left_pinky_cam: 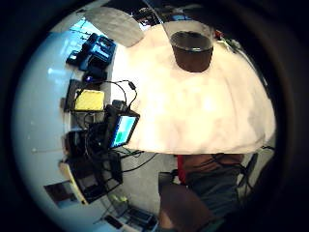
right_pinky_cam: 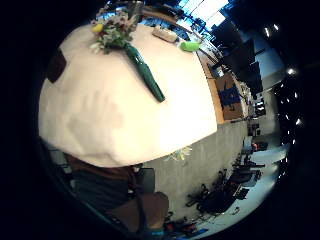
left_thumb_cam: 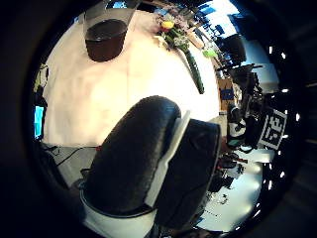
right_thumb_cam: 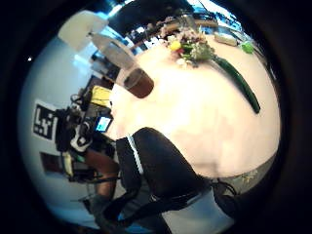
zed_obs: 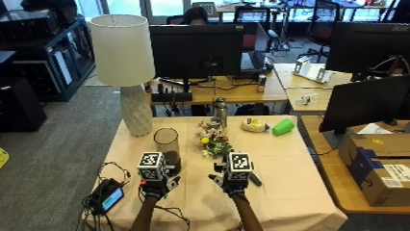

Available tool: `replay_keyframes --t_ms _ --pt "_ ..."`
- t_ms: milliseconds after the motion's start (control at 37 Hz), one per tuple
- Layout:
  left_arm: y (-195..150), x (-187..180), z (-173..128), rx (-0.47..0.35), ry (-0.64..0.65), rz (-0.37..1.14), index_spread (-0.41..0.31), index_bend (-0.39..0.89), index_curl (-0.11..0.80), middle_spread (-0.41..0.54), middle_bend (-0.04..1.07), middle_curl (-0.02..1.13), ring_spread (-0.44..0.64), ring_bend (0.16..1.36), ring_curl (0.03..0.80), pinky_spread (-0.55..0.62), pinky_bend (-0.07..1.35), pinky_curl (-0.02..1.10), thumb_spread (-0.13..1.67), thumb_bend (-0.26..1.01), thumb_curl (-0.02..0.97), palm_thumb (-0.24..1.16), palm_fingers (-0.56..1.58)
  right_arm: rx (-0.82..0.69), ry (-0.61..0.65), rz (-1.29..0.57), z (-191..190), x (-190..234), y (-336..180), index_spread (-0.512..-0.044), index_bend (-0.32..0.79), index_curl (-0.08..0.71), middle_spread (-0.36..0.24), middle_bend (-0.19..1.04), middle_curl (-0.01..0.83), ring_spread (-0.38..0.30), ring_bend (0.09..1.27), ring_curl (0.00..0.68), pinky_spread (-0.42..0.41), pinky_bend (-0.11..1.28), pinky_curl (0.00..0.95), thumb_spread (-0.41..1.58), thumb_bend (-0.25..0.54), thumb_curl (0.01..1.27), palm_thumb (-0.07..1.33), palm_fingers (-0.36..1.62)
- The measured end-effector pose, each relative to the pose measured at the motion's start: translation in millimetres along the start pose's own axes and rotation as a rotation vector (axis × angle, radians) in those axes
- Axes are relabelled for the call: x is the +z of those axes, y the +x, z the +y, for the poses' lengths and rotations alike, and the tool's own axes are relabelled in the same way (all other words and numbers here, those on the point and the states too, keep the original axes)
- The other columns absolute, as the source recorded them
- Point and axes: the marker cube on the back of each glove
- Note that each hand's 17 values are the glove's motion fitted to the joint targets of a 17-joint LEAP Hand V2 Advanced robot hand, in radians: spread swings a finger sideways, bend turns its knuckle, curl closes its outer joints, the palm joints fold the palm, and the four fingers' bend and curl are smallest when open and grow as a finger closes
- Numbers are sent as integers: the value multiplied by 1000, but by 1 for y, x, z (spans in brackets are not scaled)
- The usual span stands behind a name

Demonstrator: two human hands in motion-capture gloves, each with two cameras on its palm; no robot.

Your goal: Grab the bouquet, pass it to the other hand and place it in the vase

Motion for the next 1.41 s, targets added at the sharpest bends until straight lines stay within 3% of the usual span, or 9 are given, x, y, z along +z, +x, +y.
replay_keyframes --t_ms 297,487,730,838,974,1082,1136,1163,1406 --pt "-3 5 0 -13 2 17 -47 144 233 205 193 254 467 552 213 510 423 268 1008 -58 125 -70 69 133 -118 1 -65 47 84 -416 69 179 24 138 217 185 218 158 276 591 317 1046 -22 230 211 -166" --pt "-2 8 -3 -8 -5 13 -47 145 246 206 193 270 467 548 217 512 436 283 1013 -58 131 -71 62 185 -22 -47 -87 44 111 -411 61 144 38 137 207 195 222 173 276 628 334 1025 -19 249 238 -203" --pt "-7 18 -11 -14 4 8 -47 142 258 207 193 286 468 552 224 512 444 297 1013 -59 137 -72 48 254 -310 -192 -74 88 121 -409 67 115 47 146 200 203 219 188 283 635 340 1013 -15 271 285 -207" --pt "-6 17 -9 -16 -9 11 -47 143 261 212 193 290 469 554 227 512 445 302 1013 -60 139 -72 46 224 -355 -317 -76 107 114 -400 65 106 54 162 204 205 228 197 284 619 336 1009 -8 281 324 -184" --pt "-8 20 -11 -19 -5 25 -47 146 267 214 192 297 476 552 228 512 449 307 1013 -60 141 -72 40 299 -272 -233 -81 122 121 -357 13 74 44 199 220 165 477 270 263 684 353 1026 80 331 541 118" --pt "-9 18 -5 -28 -30 34 -47 142 268 215 193 301 478 555 230 513 451 311 1013 -60 142 -72 36 371 -204 -135 -83 120 124 -298 106 87 -54 521 327 2 647 296 192 509 275 1011 159 386 740 718" --pt "-10 20 -6 -30 -36 35 -47 143 269 216 193 303 478 555 231 513 451 312 1013 -60 143 -73 35 393 -232 -109 -78 117 125 -282 48 84 -63 504 333 -27 647 308 196 500 282 1003 140 392 743 608" --pt "-10 21 -6 -30 -37 34 -47 143 270 216 193 304 479 556 232 513 452 313 1013 -60 143 -73 35 403 -257 -98 -75 115 125 -284 170 139 -90 546 362 -57 707 358 135 484 298 986 162 408 799 822" --pt "-10 24 -12 -21 -28 35 -41 144 273 217 192 312 480 558 235 513 453 318 1013 -60 145 -73 31 388 -157 3 -88 113 130 -276 238 260 -162 489 398 -169 707 420 -152 537 353 661 86 507 902 1275"
